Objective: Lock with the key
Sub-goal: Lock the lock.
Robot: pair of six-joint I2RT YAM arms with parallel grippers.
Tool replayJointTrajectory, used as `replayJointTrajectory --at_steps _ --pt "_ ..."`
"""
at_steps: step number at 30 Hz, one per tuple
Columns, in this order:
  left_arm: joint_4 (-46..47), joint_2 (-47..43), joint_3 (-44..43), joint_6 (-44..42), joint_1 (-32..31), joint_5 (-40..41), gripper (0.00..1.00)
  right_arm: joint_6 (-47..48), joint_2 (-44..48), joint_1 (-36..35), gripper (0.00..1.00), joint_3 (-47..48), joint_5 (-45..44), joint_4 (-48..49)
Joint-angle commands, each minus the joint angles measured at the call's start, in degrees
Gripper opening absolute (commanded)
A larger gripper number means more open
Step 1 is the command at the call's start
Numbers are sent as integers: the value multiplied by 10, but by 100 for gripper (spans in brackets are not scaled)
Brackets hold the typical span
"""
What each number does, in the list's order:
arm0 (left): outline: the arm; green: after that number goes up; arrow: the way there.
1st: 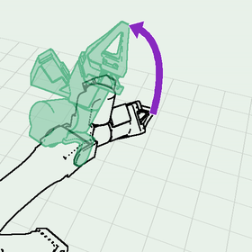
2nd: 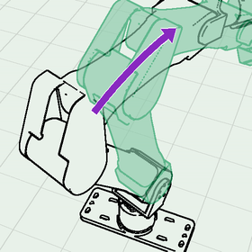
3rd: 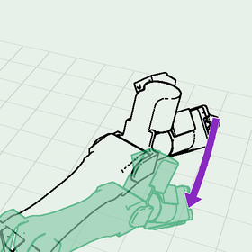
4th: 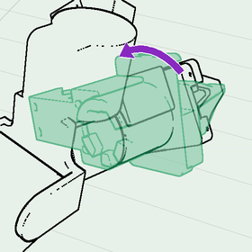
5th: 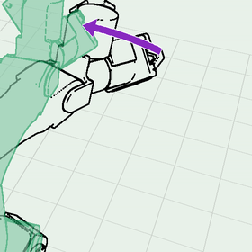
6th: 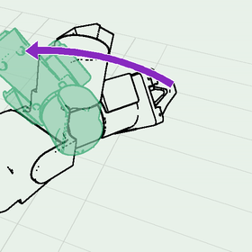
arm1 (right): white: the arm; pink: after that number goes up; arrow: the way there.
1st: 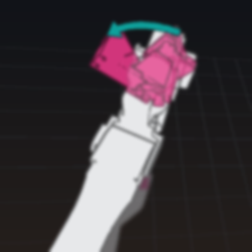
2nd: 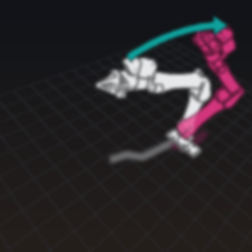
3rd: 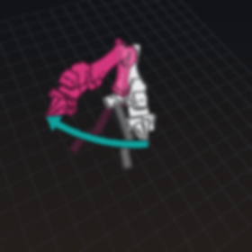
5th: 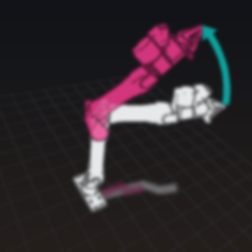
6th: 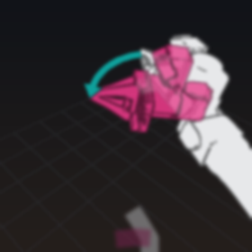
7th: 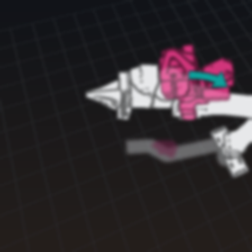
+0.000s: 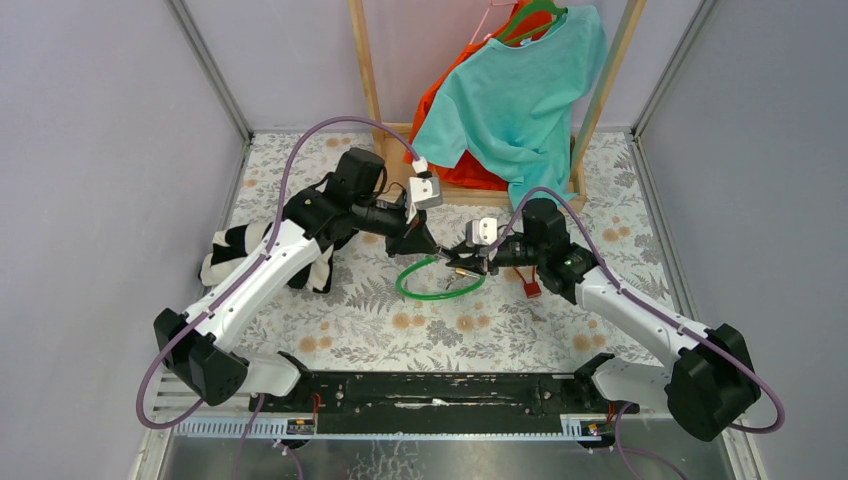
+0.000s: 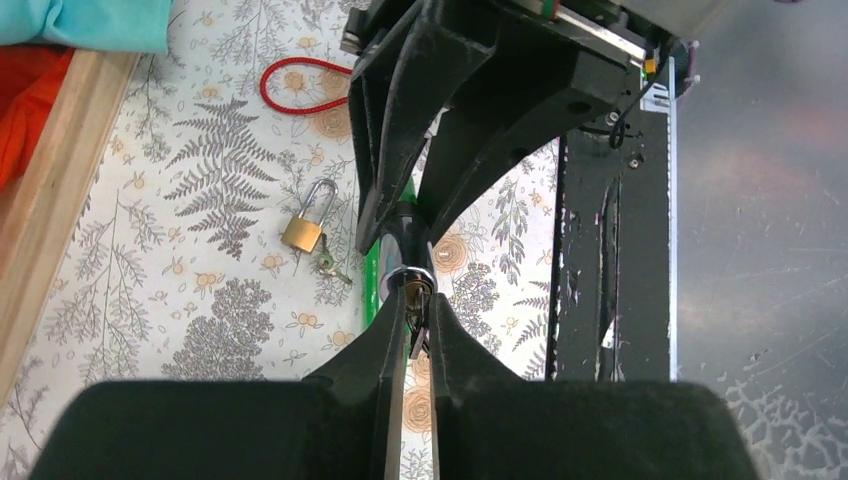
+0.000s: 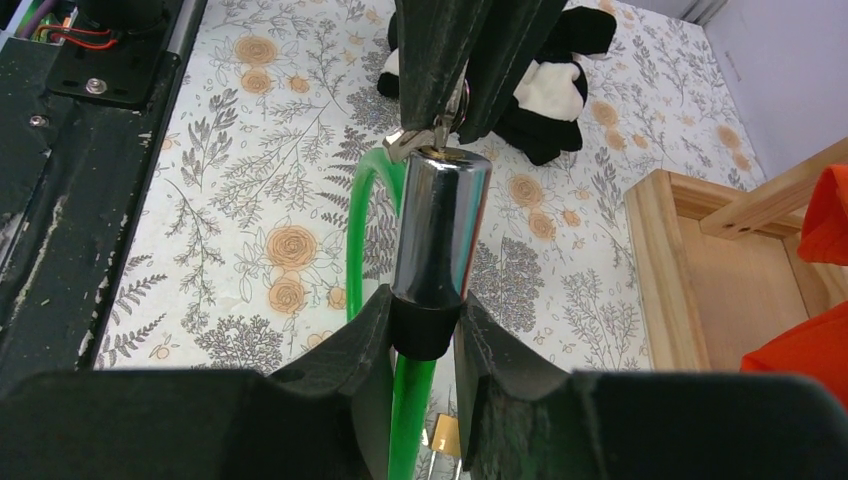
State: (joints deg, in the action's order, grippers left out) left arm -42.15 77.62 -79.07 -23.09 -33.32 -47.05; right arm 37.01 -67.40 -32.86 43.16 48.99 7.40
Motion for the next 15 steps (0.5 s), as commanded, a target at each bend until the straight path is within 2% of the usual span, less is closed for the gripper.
replayJointTrajectory --at_steps 1,4,7,15 --pt "24 -36 -27 57 8 13 0 36 -21 20 0 -24 -79 -126" --pt "74 -44 -6 153 8 59 0 28 -19 20 0 -26 -97 -117" --pt "83 -40 4 225 8 63 0 18 -20 20 0 -23 -116 -112" --pt "60 -42 6 237 11 39 0 6 -29 29 0 -9 -103 -127"
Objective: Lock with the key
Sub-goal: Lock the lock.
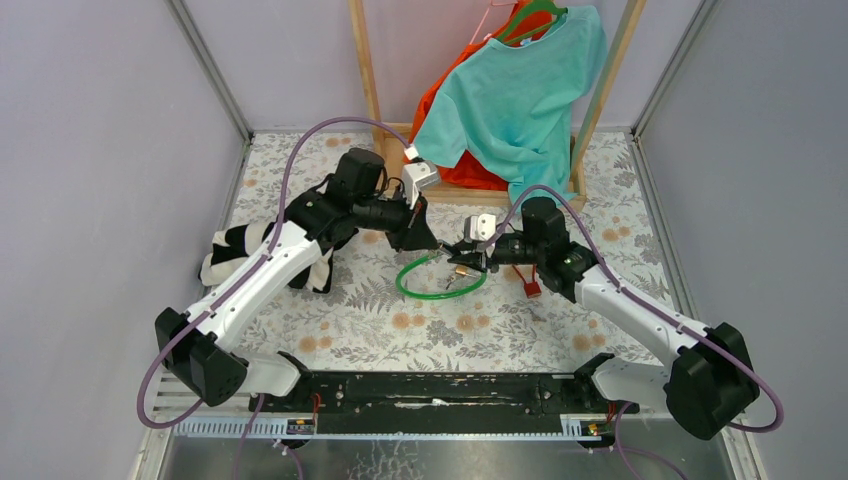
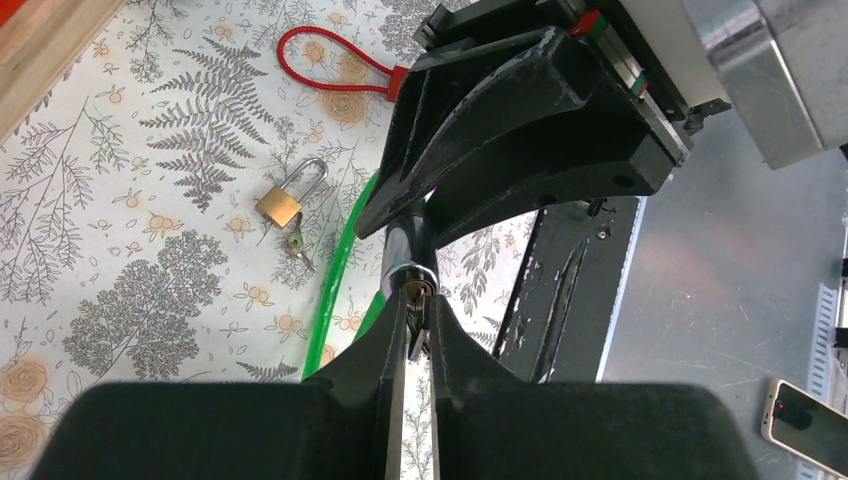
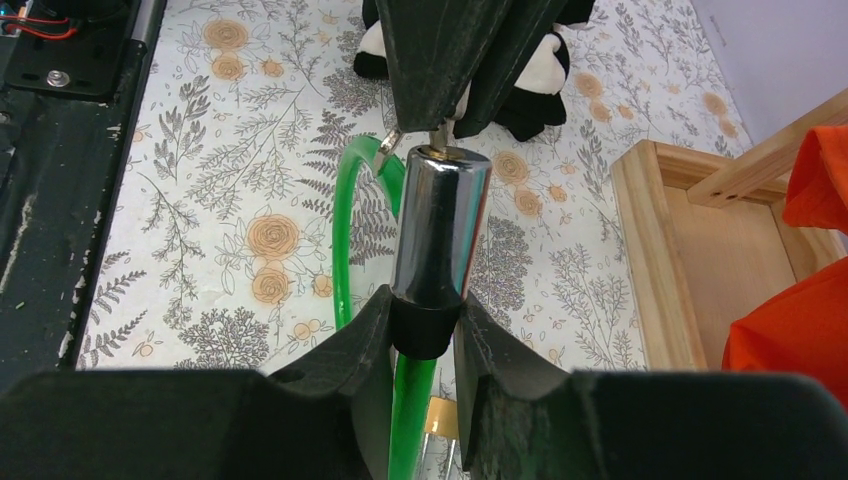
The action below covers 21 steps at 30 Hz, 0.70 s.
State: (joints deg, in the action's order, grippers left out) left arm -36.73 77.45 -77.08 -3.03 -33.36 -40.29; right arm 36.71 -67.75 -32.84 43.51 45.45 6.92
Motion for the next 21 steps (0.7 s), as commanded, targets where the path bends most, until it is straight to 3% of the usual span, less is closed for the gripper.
replayJointTrajectory --at_steps 1,13,18,21 --pt "0 -42 -16 31 11 -40 0 9 -26 35 0 -11 -60 -125" --pt "-139 -30 -76 -75 14 -98 0 51 -27 66 0 -4 5 -171" --pt "-141 -47 -83 -151 14 -64 0 58 -44 66 0 8 28 -195" --pt "-117 -47 -75 -151 14 -29 0 54 -45 66 0 9 37 -196"
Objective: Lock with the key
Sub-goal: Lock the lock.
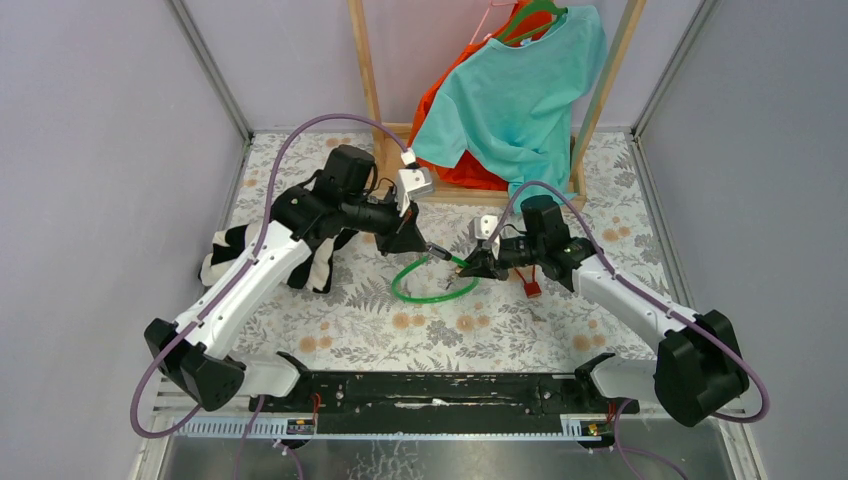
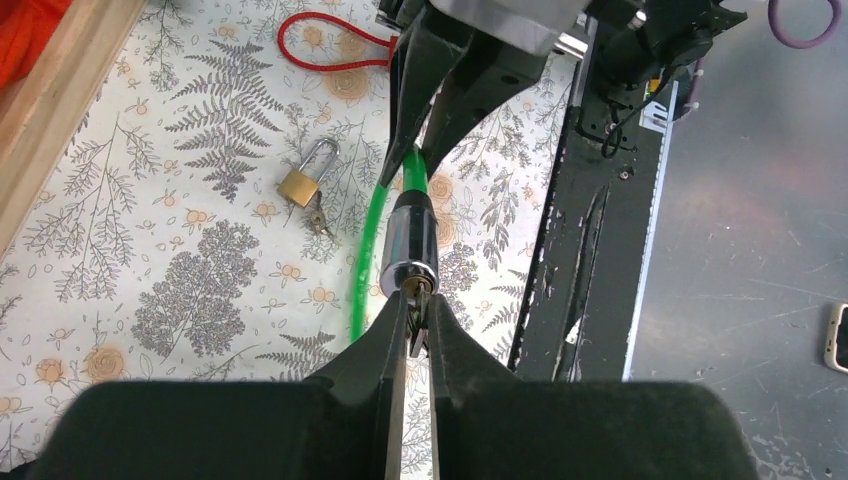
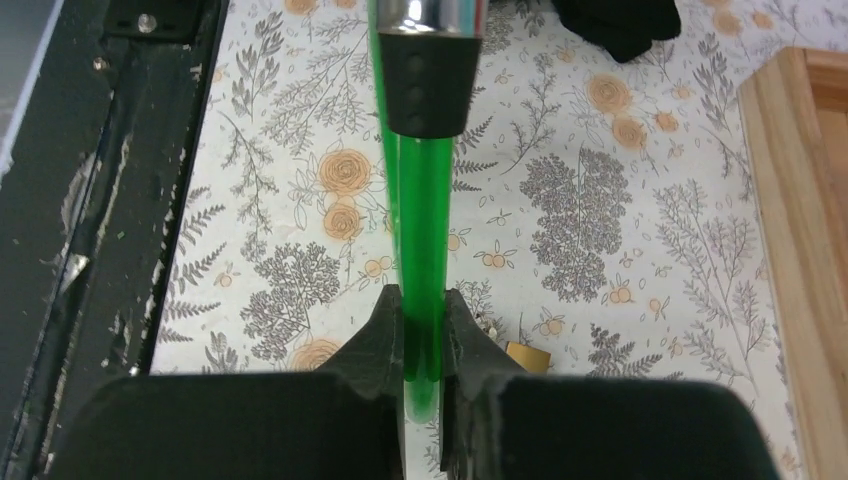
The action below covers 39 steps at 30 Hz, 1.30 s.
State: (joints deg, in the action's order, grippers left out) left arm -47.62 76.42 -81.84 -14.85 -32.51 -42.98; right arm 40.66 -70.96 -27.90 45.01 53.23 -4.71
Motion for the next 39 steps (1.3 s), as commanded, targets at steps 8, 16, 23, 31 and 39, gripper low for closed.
replayJointTrajectory --at_steps 8,16,23,31,39 --pt "78 -50 23 15 3 -41 0 -72 -4 16 3 4 16 -41" --pt "101 -27 49 20 0 -88 0 -195 2 7 57 50 67 27" --pt "121 -21 59 20 -18 -67 0 -217 -19 -30 69 84 74 28" --pt "137 -11 62 48 -23 -33 0 -240 -22 -53 49 80 62 51" --pt "158 -14 77 71 -25 5 0 -261 -21 -54 42 75 53 72"
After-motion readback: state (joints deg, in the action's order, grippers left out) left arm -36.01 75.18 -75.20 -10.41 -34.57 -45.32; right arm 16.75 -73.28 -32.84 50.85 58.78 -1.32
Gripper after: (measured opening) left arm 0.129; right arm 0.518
